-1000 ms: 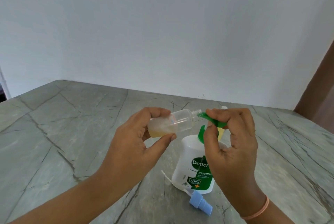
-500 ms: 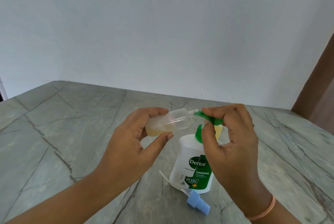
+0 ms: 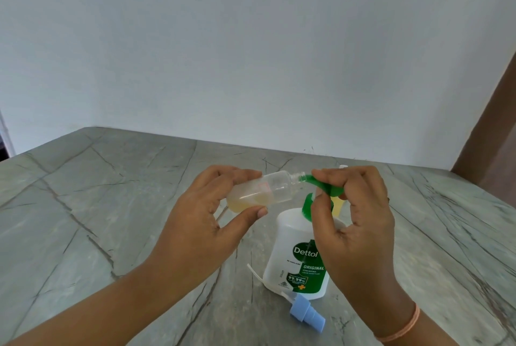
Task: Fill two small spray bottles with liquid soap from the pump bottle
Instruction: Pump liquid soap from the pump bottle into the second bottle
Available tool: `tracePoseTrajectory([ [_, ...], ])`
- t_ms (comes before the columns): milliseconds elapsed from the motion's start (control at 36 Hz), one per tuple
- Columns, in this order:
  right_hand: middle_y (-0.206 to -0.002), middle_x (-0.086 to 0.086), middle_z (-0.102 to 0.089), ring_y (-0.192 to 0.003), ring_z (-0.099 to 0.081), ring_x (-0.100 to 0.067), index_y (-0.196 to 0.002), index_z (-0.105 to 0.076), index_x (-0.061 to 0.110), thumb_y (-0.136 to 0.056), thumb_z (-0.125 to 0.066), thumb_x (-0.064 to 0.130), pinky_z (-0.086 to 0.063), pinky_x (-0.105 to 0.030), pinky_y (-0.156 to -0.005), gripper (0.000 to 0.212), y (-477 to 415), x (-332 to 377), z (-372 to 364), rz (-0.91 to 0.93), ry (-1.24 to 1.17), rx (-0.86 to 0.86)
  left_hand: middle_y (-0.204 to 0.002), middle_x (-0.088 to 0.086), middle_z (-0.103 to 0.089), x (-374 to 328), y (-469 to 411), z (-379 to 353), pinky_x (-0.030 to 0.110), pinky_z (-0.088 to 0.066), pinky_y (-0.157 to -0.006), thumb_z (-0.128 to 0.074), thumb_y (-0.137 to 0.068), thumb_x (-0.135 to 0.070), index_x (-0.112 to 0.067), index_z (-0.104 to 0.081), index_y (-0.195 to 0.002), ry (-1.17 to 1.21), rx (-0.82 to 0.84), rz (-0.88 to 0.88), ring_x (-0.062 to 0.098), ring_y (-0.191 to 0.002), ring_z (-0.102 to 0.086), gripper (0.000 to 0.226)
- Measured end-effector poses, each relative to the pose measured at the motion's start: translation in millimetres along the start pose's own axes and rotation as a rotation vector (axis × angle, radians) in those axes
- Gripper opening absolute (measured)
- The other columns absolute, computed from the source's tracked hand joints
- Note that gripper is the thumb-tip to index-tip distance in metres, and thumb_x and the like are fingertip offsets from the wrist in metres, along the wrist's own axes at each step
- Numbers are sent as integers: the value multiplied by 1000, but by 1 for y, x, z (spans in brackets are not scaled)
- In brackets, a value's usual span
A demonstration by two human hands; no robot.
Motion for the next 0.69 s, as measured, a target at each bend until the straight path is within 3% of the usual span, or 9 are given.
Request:
tracePoseTrajectory([
  [222,-83,4,-51,-77,-51,-19,-85,-63,9,-78,-48,16,-42,-25,-67,19,-6,-1,2,8,26,9,-110,-33,-51,-1,0,0,2,-42,-82,-58,-74,-55,-43,-53,-109,-21,-4,0,-9,-100,-52,38],
  [306,-82,3,-50,-76,-50,-19,-83,-63,8,-77,-48,15,-42,-27,-65,18,-3,-1,-3,-5,9,-17,-105,-41,-52,-1,2,-1,2,-41,-85,-66,-71,-54,-43,-53,-110,-9,6,33,-11,-99,-52,42],
  [361,-82,1,-50,-75,-50,-21,-83,-62,7,-77,-47,14,-45,-32,-64,18,0,-2,-6,-16,-10,-30,-101,-36,-55,-2,3,-1,3,-41,-87,-69,-72,-53,-41,-55,-110,1,4,58,-8,-101,-53,42],
  [472,-83,1,-49,-74,-52,-24,-83,-62,6,-77,-47,13,-47,-37,-61,18,1,-1,-8,-27,-23,-49,-102,-33,-52,-4,1,0,-2,-38,-83,-60,-69,-49,-41,-53,-109,3,7,72,-8,-104,-50,41],
  [695,-85,4,-51,-79,-53,-20,-86,-62,11,-78,-45,20,-45,-24,-64,21,-7,1,1,-36,38,34,-99,-36,-50,-6,1,-1,-4,-38,-78,-57,-68,-53,-49,-48,-106,20,9,79,-10,-103,-49,39],
])
Point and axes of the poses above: each hand's wrist, its own y-axis away from the middle knuckle, its own z-axis out of the back of the hand, x = y × z, the point moved 1 cm from there along -y, towards the middle knuckle
